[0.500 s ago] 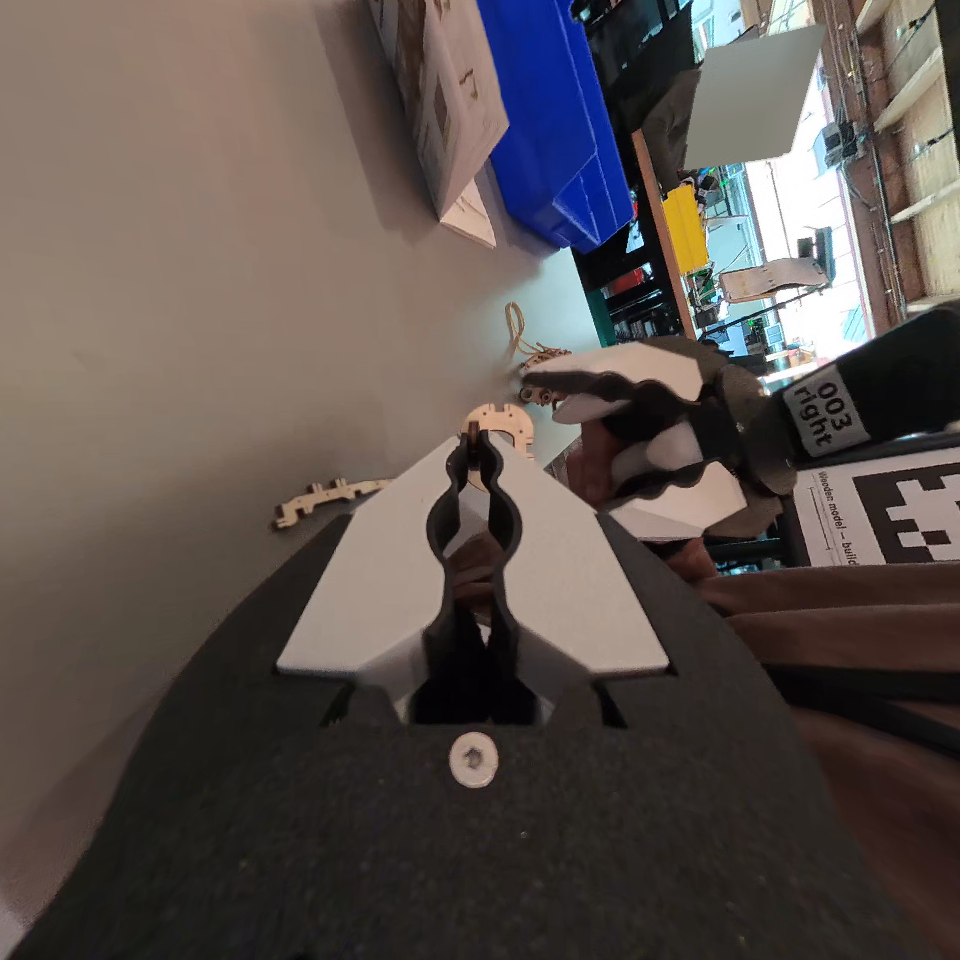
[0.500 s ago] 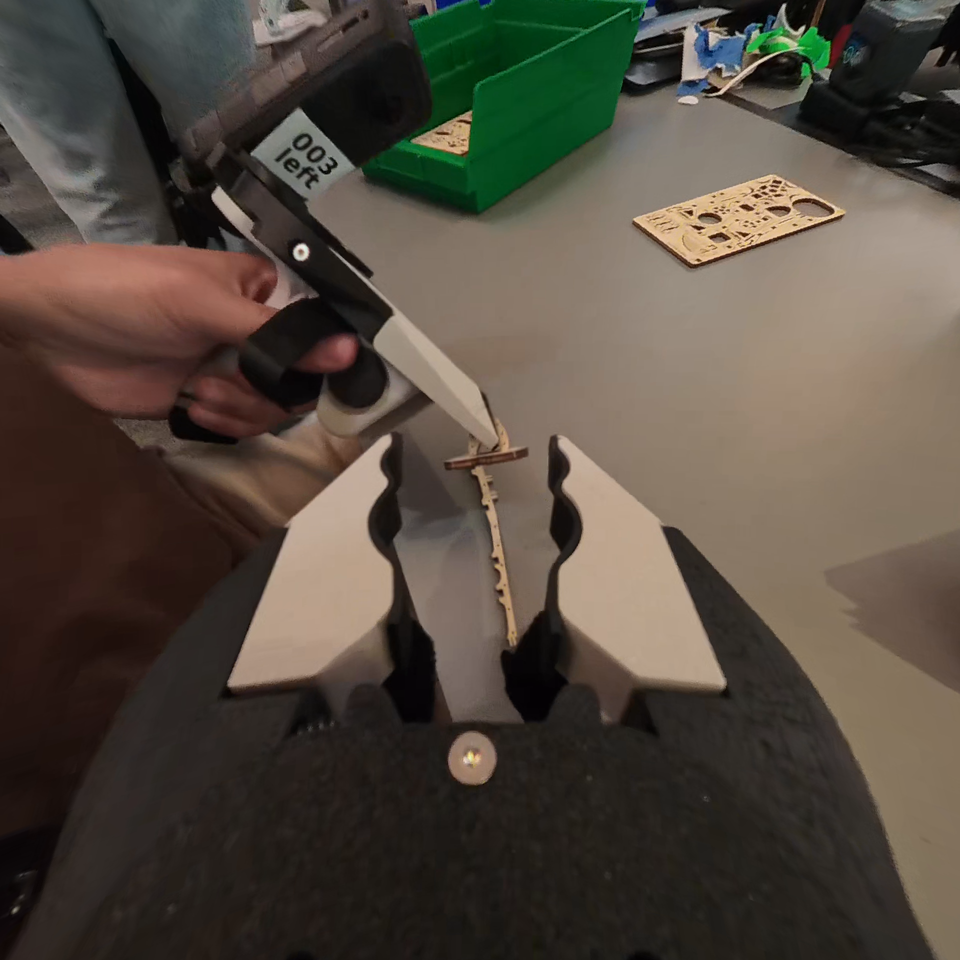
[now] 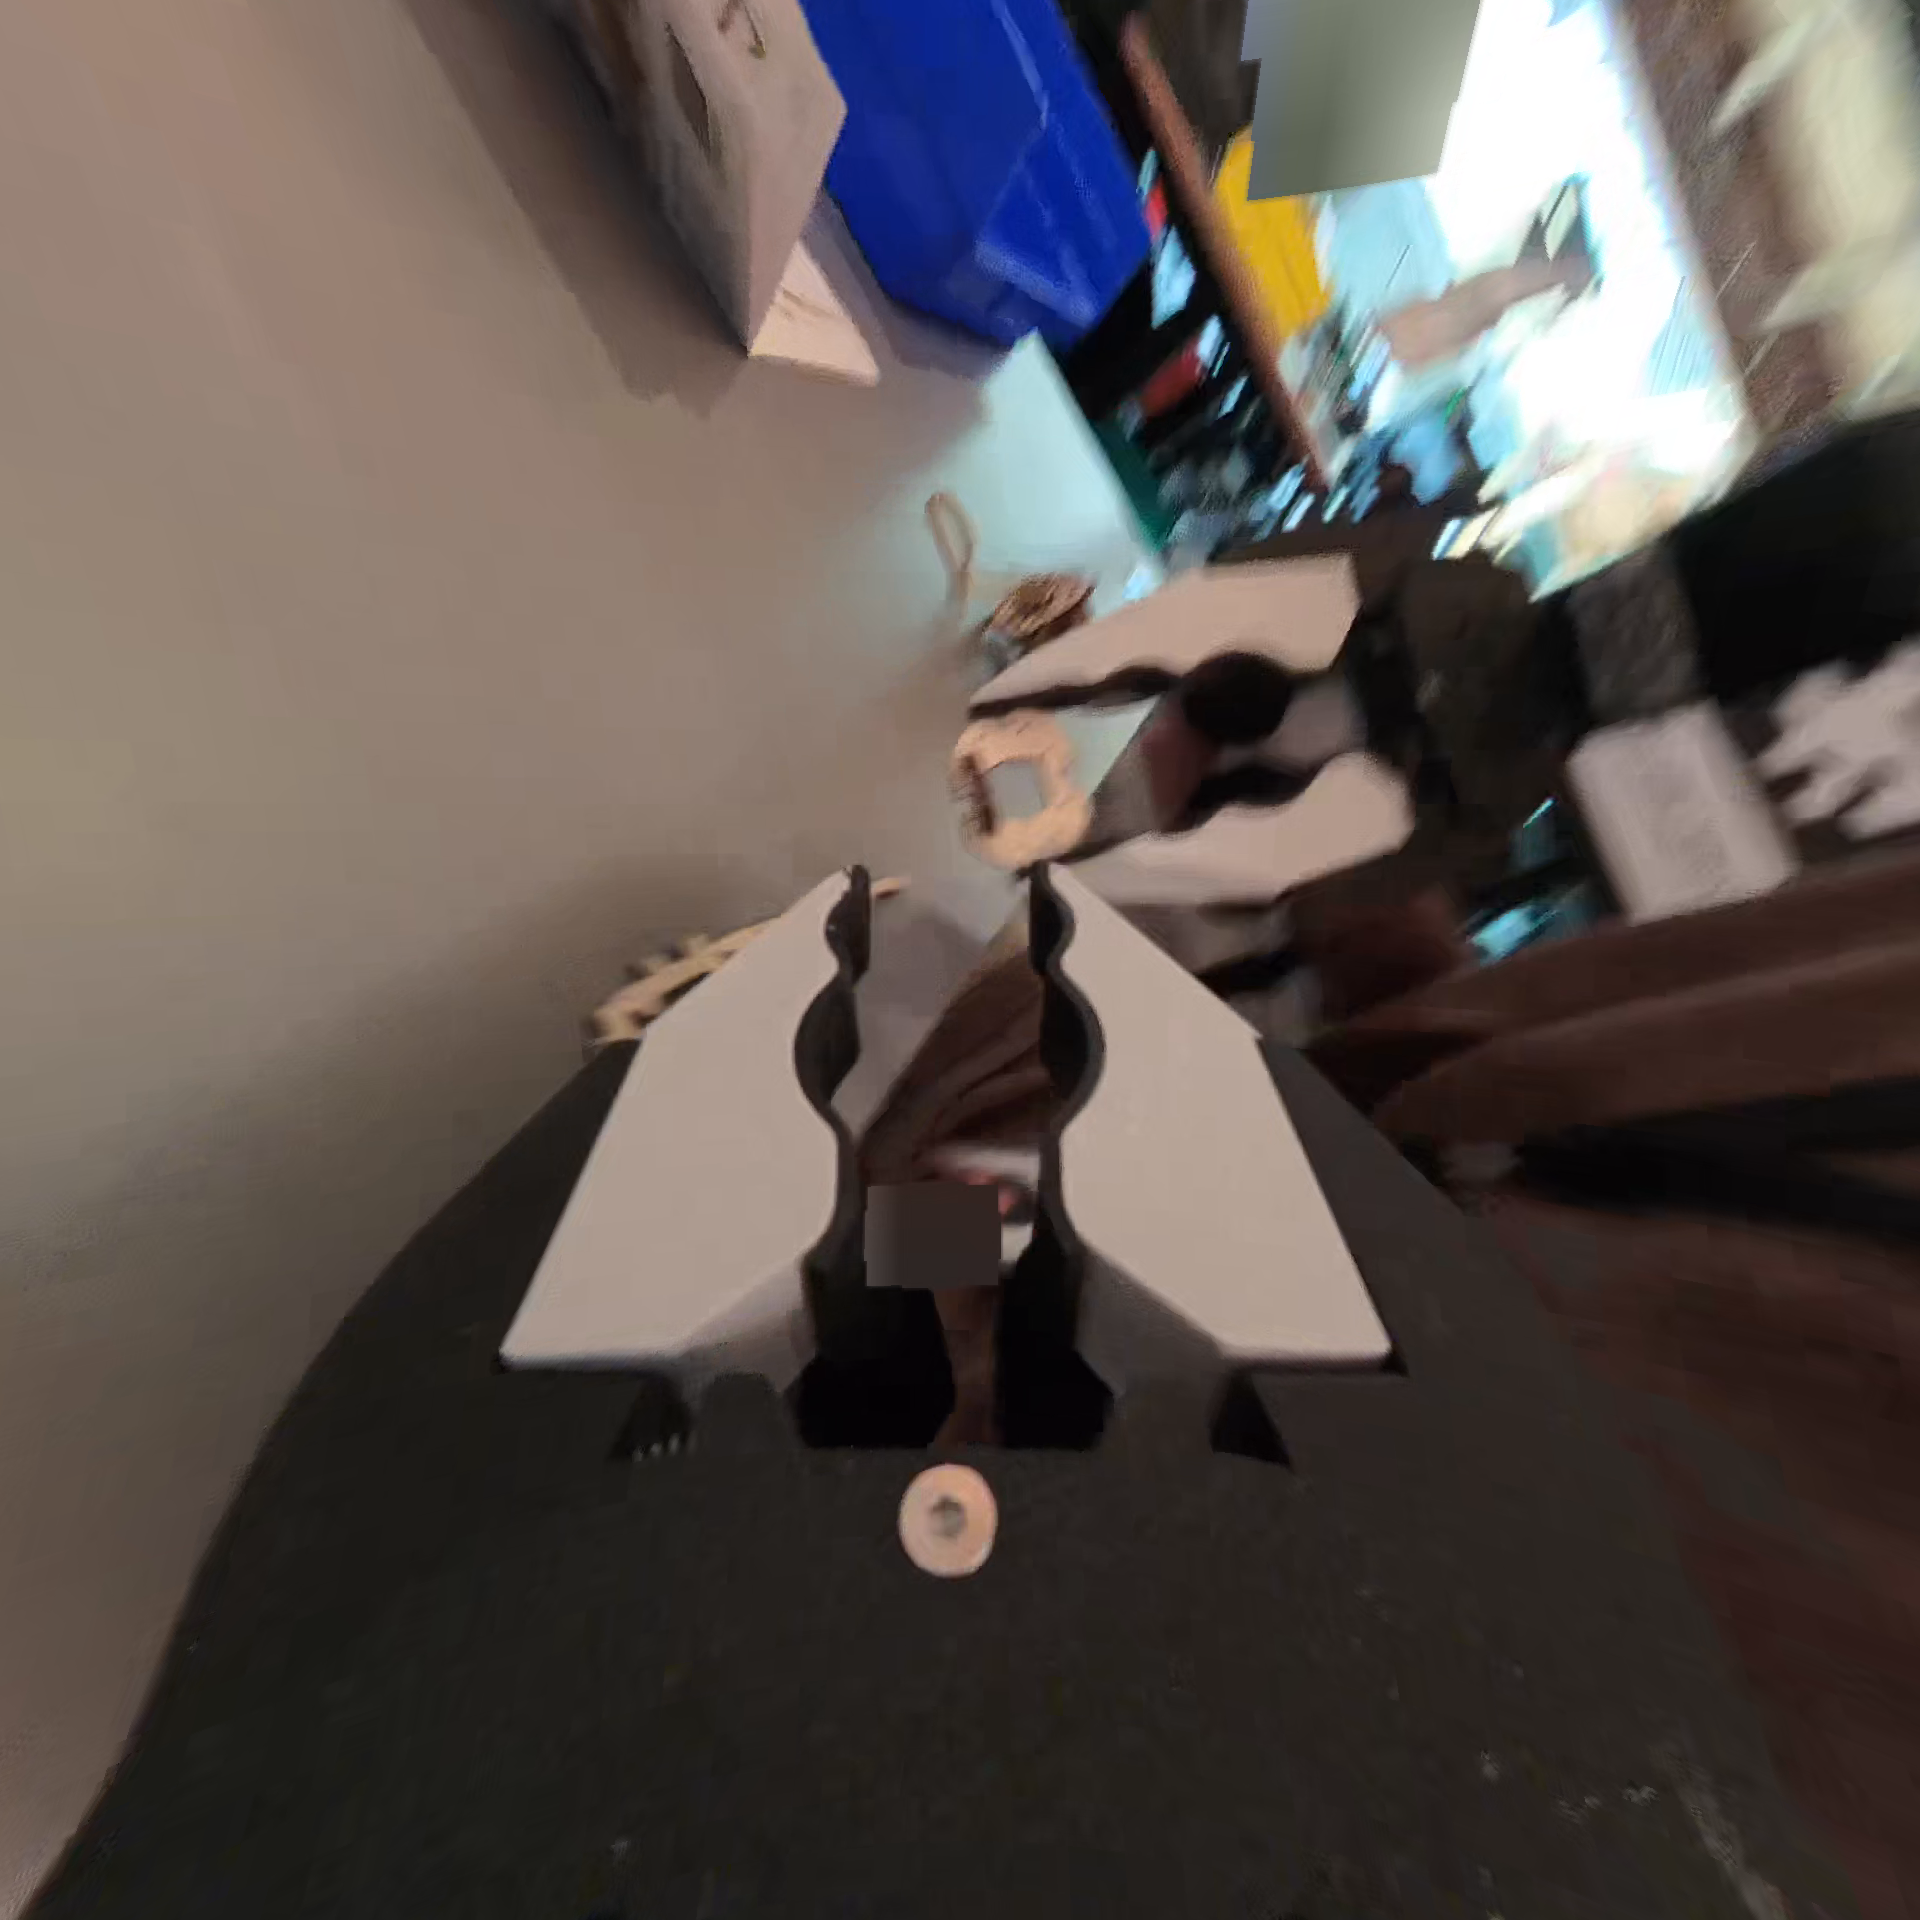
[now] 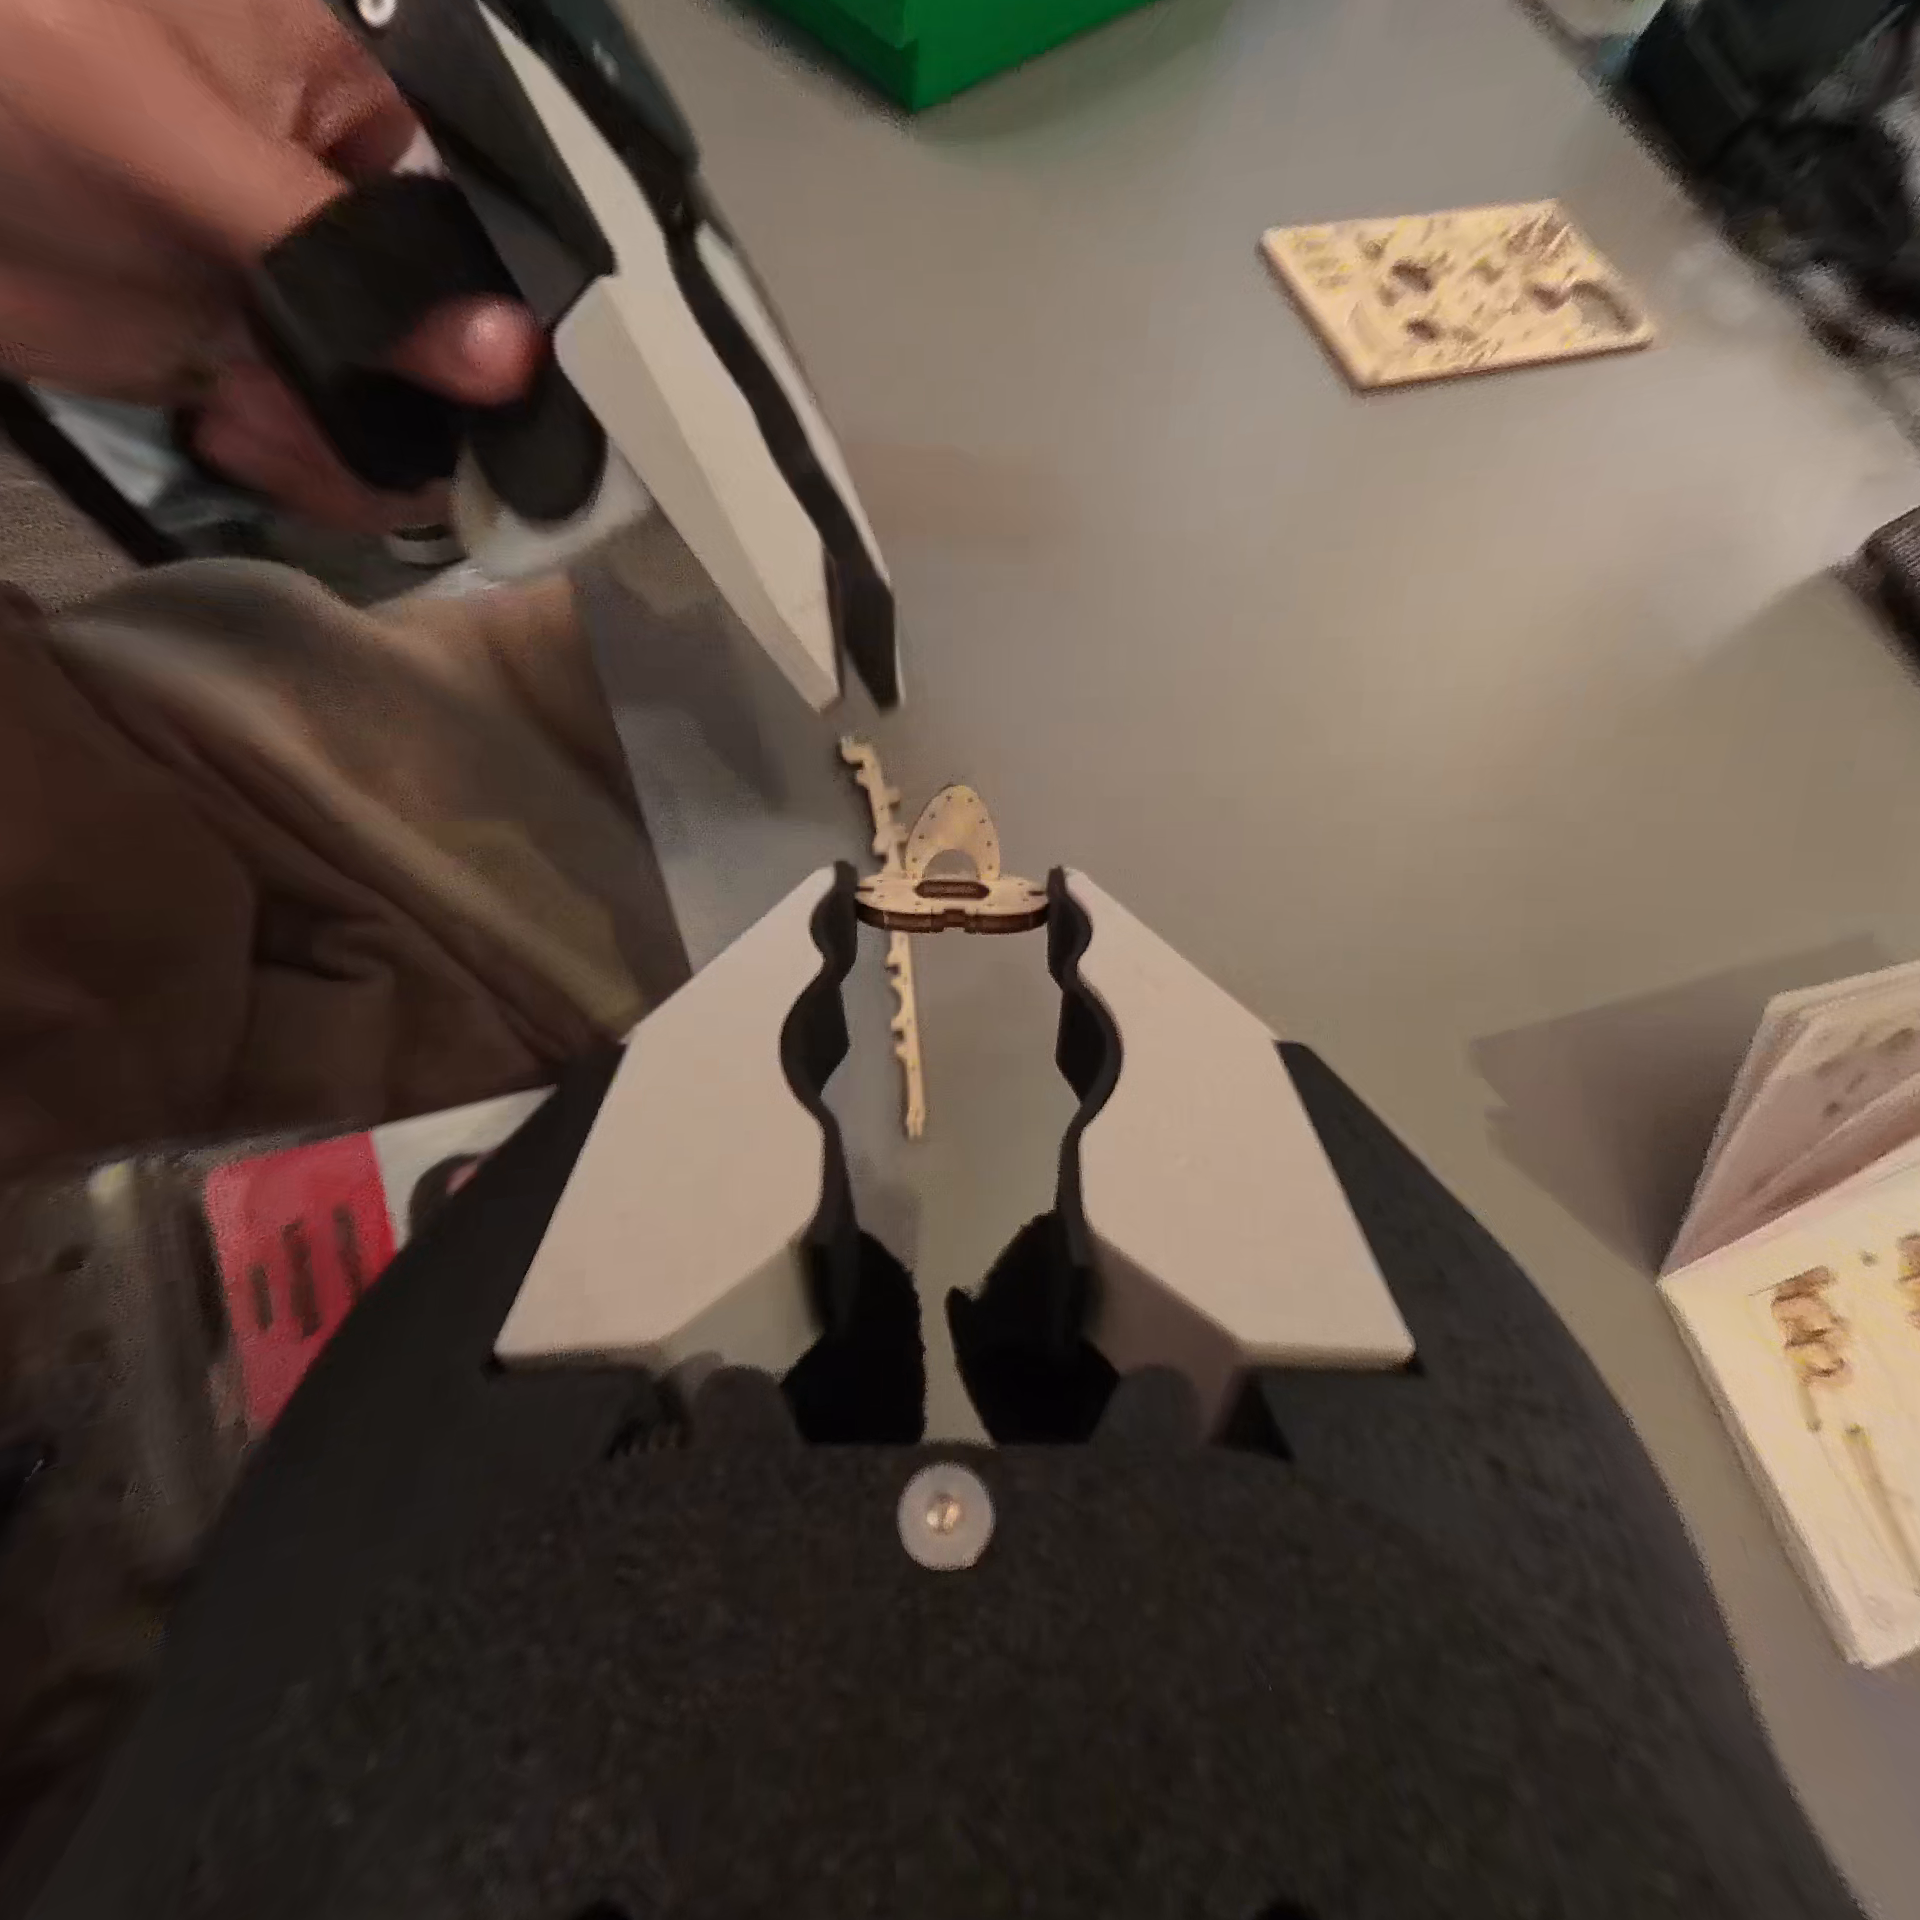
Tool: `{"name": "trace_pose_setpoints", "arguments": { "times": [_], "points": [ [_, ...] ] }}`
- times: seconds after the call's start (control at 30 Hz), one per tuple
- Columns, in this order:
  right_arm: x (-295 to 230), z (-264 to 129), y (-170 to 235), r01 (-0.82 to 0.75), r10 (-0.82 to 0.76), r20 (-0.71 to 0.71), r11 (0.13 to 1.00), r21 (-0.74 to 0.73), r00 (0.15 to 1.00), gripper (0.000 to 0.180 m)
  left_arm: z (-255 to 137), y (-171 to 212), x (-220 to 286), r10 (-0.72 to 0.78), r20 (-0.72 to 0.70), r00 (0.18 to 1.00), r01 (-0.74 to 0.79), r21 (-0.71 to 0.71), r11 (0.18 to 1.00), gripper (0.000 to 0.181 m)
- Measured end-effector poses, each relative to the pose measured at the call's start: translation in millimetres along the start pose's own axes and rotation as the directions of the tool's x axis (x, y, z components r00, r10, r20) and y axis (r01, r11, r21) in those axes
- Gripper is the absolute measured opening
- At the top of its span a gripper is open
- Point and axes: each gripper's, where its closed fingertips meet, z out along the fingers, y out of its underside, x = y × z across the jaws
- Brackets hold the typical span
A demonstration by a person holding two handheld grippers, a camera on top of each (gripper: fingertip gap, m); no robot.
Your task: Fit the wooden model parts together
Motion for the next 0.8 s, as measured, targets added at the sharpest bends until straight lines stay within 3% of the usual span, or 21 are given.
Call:
{"name": "trace_pose_setpoints", "arguments": {
  "times": [0.1,0.17,0.27,0.37,0.5,0.6,0.8],
  "points": [
    [5,-13,6,-0.118,0.116,0.077,0.993,0.015,0.990,0.036,-15,7,-40,0.390,0.183,0.903,-0.349,-0.219,0.911,0.028],
    [8,-20,11,-0.169,0.166,0.099,0.985,0.025,0.981,0.036,-16,16,-47,0.582,0.136,0.802,-0.506,-0.364,0.782,0.027],
    [12,-24,20,-0.191,0.189,0.089,0.981,0.020,0.978,0.036,-15,26,-63,0.738,0.044,0.674,-0.633,-0.480,0.607,0.026],
    [9,-27,25,-0.215,0.211,0.119,0.976,0.020,0.970,0.036,-10,30,-68,0.765,-0.072,0.640,-0.696,-0.476,0.537,0.024],
    [8,-30,28,-0.231,0.225,0.136,0.973,0.029,0.965,0.036,-1,32,-61,0.729,-0.220,0.648,-0.737,-0.424,0.527,0.026],
    [11,-31,32,-0.231,0.226,0.128,0.973,0.025,0.966,0.041,2,35,-66,0.750,-0.258,0.609,-0.772,-0.412,0.485,0.026],
    [24,-38,39,-0.257,0.253,0.108,0.966,0.031,0.962,0.036,7,39,-62,0.780,-0.298,0.550,-0.817,-0.387,0.428,0.006]
  ]
}}
